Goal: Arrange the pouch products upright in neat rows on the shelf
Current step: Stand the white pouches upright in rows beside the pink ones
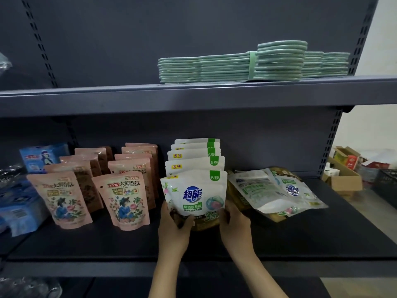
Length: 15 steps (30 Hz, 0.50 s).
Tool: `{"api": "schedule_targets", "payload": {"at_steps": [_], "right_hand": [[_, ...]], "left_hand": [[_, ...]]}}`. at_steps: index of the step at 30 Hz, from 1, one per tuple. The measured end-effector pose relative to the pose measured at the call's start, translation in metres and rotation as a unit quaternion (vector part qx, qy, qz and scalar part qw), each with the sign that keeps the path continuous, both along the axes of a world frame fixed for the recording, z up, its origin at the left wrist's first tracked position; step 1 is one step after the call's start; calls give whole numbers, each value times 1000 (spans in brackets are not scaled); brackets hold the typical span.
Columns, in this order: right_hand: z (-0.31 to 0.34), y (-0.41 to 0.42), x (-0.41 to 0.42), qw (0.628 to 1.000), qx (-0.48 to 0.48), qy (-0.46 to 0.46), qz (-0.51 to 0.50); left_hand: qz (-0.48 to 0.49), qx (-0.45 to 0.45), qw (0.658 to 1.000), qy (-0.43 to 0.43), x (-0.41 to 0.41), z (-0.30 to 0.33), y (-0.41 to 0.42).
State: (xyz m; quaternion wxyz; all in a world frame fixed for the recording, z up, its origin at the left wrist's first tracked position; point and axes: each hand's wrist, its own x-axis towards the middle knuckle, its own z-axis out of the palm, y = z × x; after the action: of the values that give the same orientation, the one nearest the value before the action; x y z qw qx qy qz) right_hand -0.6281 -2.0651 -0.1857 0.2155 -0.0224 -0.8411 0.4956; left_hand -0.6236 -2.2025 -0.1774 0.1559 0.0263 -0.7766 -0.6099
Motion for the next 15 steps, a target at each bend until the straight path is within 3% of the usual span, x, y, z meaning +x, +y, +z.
{"api": "schedule_targets", "payload": {"at_steps": [15], "right_hand": [[9,4,9,998,31,-39,49]], "left_hand": [[30,-44,998,-35,-2,7,-3]]}}
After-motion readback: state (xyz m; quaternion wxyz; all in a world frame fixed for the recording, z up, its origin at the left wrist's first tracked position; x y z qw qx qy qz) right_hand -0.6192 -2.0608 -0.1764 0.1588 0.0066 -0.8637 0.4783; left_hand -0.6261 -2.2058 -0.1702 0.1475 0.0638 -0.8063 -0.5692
